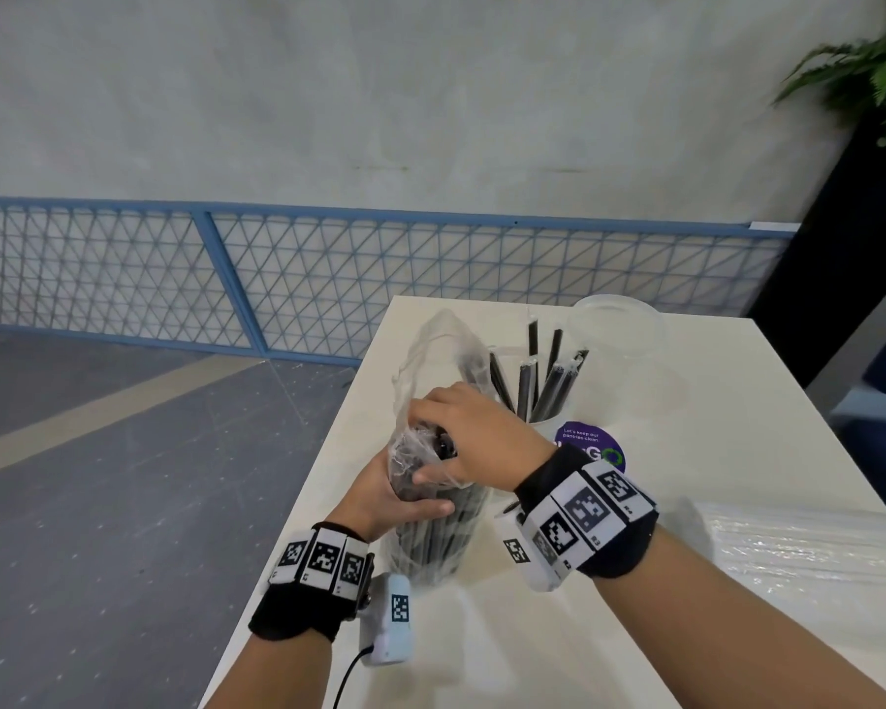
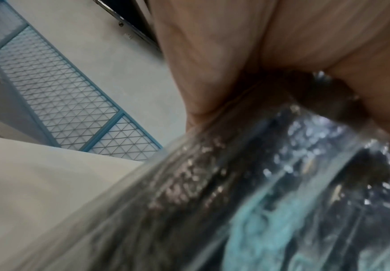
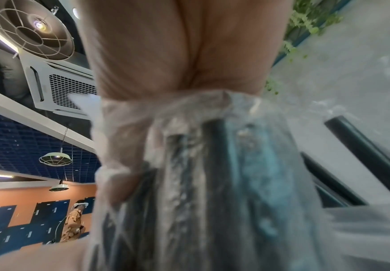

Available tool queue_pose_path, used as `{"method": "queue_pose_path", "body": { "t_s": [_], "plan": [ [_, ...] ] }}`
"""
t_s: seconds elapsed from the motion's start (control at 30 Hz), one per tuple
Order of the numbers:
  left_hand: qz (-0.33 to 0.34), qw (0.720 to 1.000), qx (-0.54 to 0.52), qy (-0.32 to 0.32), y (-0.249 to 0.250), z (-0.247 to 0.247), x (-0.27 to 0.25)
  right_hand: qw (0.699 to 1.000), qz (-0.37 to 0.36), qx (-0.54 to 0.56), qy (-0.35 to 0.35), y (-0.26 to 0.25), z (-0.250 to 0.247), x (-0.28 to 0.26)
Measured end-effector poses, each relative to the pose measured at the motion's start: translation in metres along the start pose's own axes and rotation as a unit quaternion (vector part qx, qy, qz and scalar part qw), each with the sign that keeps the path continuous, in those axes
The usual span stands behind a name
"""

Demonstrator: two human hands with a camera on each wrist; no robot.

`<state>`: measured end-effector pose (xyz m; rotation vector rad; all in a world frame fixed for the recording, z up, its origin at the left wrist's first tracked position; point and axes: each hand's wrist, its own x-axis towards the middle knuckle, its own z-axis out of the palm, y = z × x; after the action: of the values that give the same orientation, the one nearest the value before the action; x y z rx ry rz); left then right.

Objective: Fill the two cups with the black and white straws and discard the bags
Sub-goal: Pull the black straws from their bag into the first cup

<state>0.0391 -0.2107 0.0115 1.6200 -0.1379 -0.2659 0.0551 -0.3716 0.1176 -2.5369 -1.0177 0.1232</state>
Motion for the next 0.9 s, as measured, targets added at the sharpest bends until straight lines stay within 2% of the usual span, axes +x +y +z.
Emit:
{"method": "queue_pose_path", "body": {
  "t_s": [0.13,0.3,0.43,0.57,0.67,0.77,0.83,0.9],
  "plan": [
    [0.021,0.999,-0.008,0.040,0.005,0.002,0.000,0.999,0.004,0.028,0.036,0.002,0.009,0.003],
    [0.020,0.999,0.006,0.044,0.006,0.004,-0.001,0.990,0.021,0.103,0.099,0.009,0.012,0.003],
    [0.020,0.998,0.013,0.059,0.007,0.006,0.001,0.967,0.049,0.183,0.170,0.009,-0.002,-0.002],
    [0.021,0.997,0.026,0.075,0.003,0.007,0.003,0.959,0.054,0.203,0.190,0.005,-0.019,-0.004],
    [0.028,0.996,0.026,0.084,0.000,0.007,0.003,0.948,0.044,0.212,0.234,0.006,-0.025,-0.005],
    [0.032,0.996,0.016,0.086,0.000,0.009,0.004,0.924,0.028,0.224,0.308,0.009,-0.018,-0.006],
    [0.035,0.996,0.007,0.087,0.001,0.010,0.003,0.906,0.049,0.244,0.343,0.009,-0.005,-0.007],
    [0.033,0.995,0.007,0.089,0.001,0.011,0.002,0.901,0.085,0.244,0.348,0.007,0.007,-0.008]
  ]
}}
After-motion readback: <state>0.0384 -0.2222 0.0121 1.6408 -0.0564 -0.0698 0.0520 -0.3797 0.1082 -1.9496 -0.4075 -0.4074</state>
